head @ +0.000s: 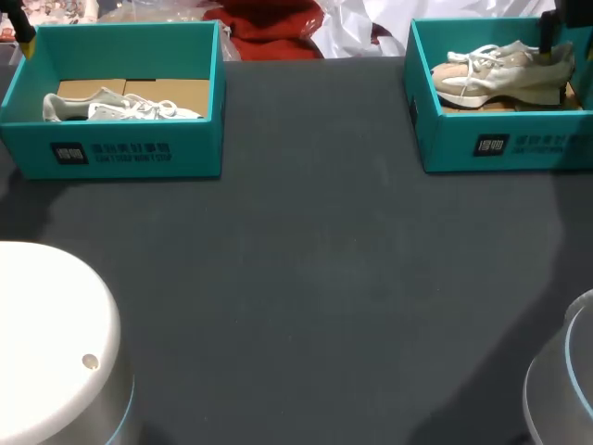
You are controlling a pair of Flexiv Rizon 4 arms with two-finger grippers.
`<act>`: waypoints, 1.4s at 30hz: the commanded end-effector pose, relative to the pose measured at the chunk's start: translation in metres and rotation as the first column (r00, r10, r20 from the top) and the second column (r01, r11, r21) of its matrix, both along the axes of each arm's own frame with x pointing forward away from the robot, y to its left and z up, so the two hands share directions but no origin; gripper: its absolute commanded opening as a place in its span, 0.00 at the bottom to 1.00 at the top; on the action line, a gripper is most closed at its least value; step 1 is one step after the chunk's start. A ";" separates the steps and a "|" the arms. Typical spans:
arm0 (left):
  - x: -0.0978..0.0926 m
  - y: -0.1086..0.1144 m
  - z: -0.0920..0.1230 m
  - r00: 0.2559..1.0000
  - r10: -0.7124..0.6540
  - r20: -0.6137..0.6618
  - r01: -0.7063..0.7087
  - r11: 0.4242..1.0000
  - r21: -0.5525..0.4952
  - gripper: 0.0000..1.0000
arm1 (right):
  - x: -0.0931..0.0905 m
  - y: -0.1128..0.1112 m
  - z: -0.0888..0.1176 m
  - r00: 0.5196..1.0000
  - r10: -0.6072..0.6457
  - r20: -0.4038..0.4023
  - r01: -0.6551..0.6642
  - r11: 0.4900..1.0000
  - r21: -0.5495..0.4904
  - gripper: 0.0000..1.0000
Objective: Take the shoe out of the shoebox, open the shoe tongue, remove and reinsert the insole, then place the shoe into the shoebox
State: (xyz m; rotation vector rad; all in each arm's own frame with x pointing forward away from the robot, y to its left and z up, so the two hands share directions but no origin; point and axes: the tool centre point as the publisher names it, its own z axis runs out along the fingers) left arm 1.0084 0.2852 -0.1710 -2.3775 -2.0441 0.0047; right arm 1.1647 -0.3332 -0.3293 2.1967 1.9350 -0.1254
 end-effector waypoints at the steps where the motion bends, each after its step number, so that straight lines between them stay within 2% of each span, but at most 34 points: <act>1: 0.000 0.001 0.000 1.000 -0.002 0.000 0.002 1.000 0.002 1.00 | 0.008 -0.003 -0.006 1.000 0.002 -0.023 -0.002 1.000 0.012 0.82; 19: 0.000 0.001 0.000 1.000 -0.002 0.000 0.002 1.000 0.002 1.00 | 0.009 0.001 -0.023 0.994 0.075 -0.082 -0.070 0.996 0.060 0.71; 25: 0.000 0.001 0.000 1.000 -0.002 0.000 0.002 1.000 0.002 1.00 | 0.009 0.003 -0.028 0.991 0.090 -0.096 -0.084 0.994 0.066 0.78; 29: 0.000 0.001 0.000 1.000 -0.002 0.000 0.002 1.000 0.002 1.00 | 0.008 0.003 -0.030 0.990 0.093 -0.103 -0.086 0.994 0.070 0.68; 30: 0.000 0.001 0.000 1.000 -0.002 0.000 0.002 1.000 0.002 1.00 | 0.007 0.004 -0.030 0.990 0.094 -0.104 -0.087 0.994 0.071 0.61; 33: 0.000 0.001 0.000 1.000 -0.002 0.000 0.002 1.000 0.002 1.00 | 0.006 0.006 -0.031 0.990 0.097 -0.106 -0.089 0.993 0.072 0.51; 37: 0.000 0.001 0.000 1.000 -0.002 0.000 0.002 1.000 0.002 1.00 | 0.005 0.008 -0.031 0.989 0.098 -0.107 -0.090 0.993 0.074 0.48; 39: 0.000 0.001 0.000 1.000 -0.002 0.000 0.002 1.000 0.002 1.00 | 0.005 0.008 -0.031 0.990 0.096 -0.107 -0.088 0.993 0.072 0.49; 40: 0.000 0.001 0.000 1.000 -0.002 0.000 0.002 1.000 0.002 1.00 | 0.005 0.008 -0.030 0.990 0.094 -0.108 -0.087 0.994 0.071 0.60; 42: 0.000 0.001 0.000 1.000 -0.002 0.000 0.002 1.000 0.002 1.00 | 0.004 0.008 -0.030 0.990 0.089 -0.108 -0.082 0.994 0.067 0.89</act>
